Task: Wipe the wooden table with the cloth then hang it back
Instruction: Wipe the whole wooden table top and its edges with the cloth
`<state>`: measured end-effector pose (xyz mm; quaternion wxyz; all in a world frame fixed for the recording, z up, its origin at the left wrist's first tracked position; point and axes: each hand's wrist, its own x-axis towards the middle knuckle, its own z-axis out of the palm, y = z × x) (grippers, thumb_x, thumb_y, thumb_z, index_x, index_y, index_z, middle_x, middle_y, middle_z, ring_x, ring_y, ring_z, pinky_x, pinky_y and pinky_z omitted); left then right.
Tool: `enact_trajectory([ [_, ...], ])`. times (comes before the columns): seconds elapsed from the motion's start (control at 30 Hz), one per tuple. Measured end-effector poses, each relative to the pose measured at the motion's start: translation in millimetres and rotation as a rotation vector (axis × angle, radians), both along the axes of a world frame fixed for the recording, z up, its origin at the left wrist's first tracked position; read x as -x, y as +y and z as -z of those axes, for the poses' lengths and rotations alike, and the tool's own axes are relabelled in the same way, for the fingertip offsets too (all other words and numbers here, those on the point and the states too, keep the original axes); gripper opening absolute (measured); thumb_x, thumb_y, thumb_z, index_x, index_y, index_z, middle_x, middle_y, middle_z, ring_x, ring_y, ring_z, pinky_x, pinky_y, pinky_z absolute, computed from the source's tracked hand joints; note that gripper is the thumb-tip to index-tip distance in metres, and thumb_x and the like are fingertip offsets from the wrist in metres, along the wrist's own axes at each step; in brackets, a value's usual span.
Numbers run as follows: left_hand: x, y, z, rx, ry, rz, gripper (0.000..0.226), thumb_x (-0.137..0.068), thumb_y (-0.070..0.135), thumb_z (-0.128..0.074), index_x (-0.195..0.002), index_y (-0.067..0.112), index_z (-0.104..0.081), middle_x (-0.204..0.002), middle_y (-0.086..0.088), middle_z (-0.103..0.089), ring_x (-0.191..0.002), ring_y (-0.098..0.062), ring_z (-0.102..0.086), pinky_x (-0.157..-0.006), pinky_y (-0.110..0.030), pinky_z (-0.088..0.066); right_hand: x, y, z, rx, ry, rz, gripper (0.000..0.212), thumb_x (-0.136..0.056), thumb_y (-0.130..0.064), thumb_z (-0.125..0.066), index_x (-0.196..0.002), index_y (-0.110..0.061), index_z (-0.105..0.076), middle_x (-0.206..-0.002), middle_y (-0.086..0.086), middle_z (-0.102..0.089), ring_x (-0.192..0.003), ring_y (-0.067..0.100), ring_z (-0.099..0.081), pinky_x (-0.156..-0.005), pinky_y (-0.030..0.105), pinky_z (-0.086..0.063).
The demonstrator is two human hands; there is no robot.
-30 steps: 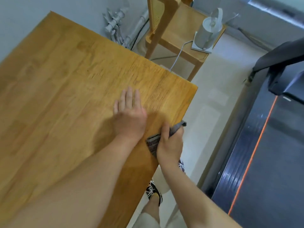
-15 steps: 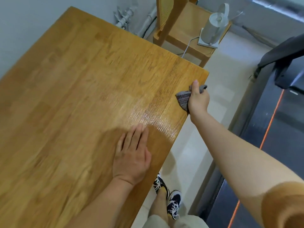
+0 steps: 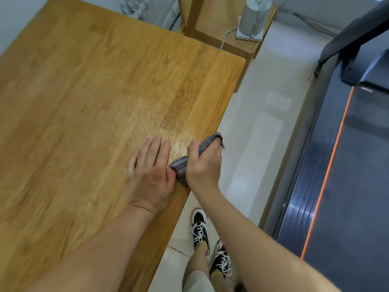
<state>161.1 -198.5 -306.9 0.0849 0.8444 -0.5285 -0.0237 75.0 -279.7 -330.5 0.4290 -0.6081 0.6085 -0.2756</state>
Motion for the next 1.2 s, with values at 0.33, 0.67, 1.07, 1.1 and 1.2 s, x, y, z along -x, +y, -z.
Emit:
enact_trajectory([
  [0.33, -1, 3, 7, 0.055, -0.057, 0.015, 0.054, -0.085, 0.018, -0.036, -0.137, 0.011, -0.050, -0.145, -0.010, -0.046, -0.136, -0.025, -0.041, -0.109, -0.047, -0.032, -14, -74, -2, -0.143, 0.036, 0.114, 0.052, -0.101, -0.048, -0.029, -0.131, -0.007, -0.043, -0.120, 0.013, -0.058, -0.111, 0.030, -0.055, -0.093, 0.043, -0.045],
  [0.67, -6, 8, 4, 0.166, 0.164, 0.006, 0.049, -0.088, 0.012, -0.038, -0.134, 0.010, -0.053, -0.145, -0.010, -0.046, -0.138, -0.026, -0.035, -0.115, -0.046, -0.021, 5, 106, 0, -0.124, 0.020, 0.064, 0.064, -0.090, -0.061, -0.025, -0.129, -0.012, -0.040, -0.109, 0.012, -0.055, -0.100, 0.030, -0.054, -0.084, 0.048, -0.048],
  [1.07, -13, 212, -4, -0.136, 0.094, 0.085, 0.057, -0.091, 0.030, -0.028, -0.147, 0.020, -0.034, -0.156, -0.004, -0.028, -0.144, -0.023, -0.022, -0.116, -0.041, -0.016, 19, 54, -3, -0.296, 0.088, 0.097, 0.052, -0.102, -0.044, -0.016, -0.095, -0.014, -0.058, -0.103, 0.013, -0.060, -0.096, 0.028, -0.056, -0.088, 0.036, -0.043],
  [1.1, -12, 231, -4, -0.115, 0.090, 0.050, 0.056, -0.091, 0.027, -0.030, -0.146, 0.018, -0.037, -0.155, -0.006, -0.032, -0.143, -0.023, -0.023, -0.116, -0.042, -0.018, 17, 78, 0, -0.297, 0.071, 0.097, 0.053, -0.101, -0.047, -0.017, -0.103, -0.013, -0.057, -0.110, 0.014, -0.061, -0.101, 0.029, -0.057, -0.091, 0.038, -0.044],
  [1.2, -4, 263, -3, -0.085, 0.091, -0.012, 0.055, -0.091, 0.025, -0.033, -0.145, 0.017, -0.040, -0.152, -0.008, -0.036, -0.142, -0.022, -0.026, -0.115, -0.044, -0.019, 16, 155, -4, -0.323, 0.089, 0.113, 0.058, -0.101, -0.053, -0.020, -0.129, -0.009, -0.047, -0.119, 0.012, -0.060, -0.107, 0.031, -0.057, -0.087, 0.040, -0.045],
])
